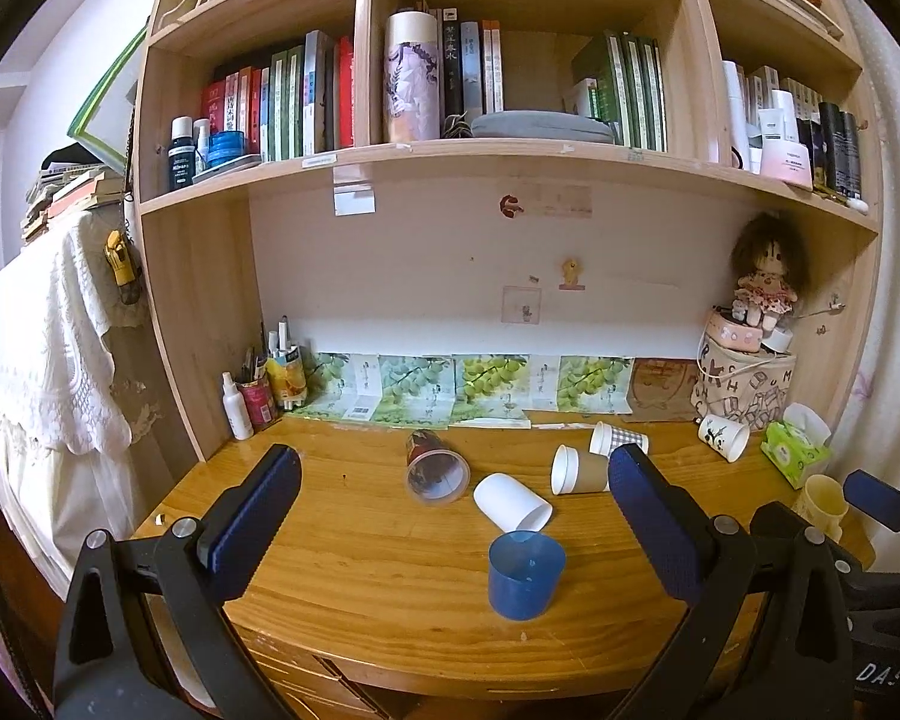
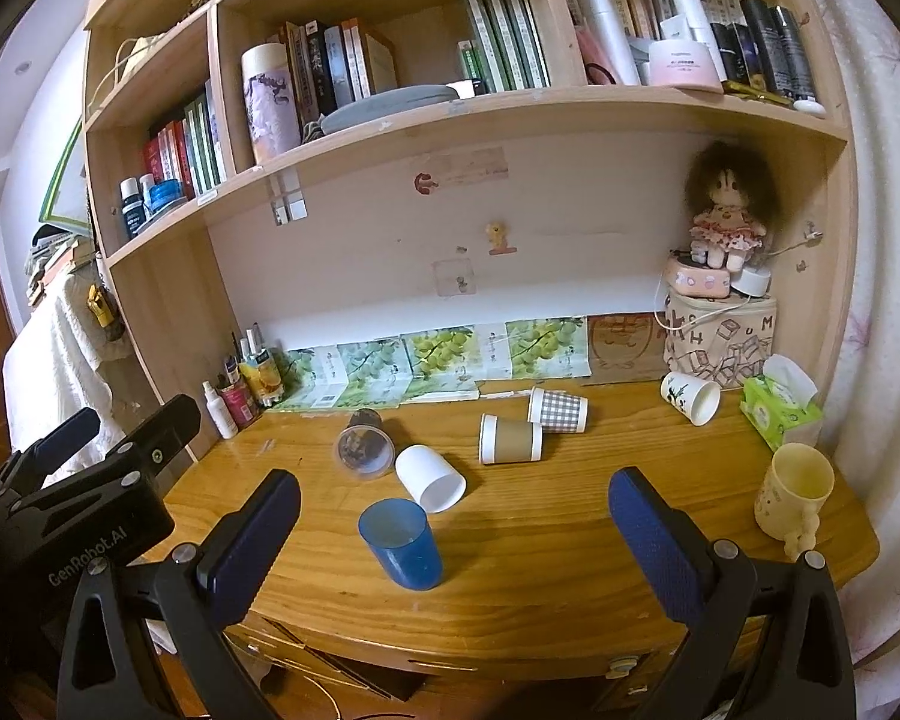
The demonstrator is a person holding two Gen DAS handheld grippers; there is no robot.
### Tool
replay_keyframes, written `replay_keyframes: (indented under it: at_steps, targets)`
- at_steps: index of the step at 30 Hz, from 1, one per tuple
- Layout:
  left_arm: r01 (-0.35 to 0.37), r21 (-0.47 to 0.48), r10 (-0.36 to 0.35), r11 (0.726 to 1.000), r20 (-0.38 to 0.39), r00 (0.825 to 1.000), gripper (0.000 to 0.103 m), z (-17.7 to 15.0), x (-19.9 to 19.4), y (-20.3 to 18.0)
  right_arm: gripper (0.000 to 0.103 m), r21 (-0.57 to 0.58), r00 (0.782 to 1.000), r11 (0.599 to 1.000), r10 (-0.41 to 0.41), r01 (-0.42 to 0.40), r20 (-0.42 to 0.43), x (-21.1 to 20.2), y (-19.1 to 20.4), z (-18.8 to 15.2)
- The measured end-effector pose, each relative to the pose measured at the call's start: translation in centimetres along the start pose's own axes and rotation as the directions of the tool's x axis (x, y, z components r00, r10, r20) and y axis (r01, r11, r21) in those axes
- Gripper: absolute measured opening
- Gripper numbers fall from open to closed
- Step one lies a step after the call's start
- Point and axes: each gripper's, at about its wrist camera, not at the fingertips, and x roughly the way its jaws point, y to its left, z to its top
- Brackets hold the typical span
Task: Flip cup upright
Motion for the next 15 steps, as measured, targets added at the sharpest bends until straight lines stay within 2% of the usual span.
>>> replay_keyframes:
  at_steps: [15]
  targets:
    - [0.000,-0.001,0.000,1.000,-0.006,1.000,0.102,-0.24,0.14,-0.23,0.103,-0.003,1.000,1.000,0.004,-0.004,-0.015,0.34,-0.13,-0.17]
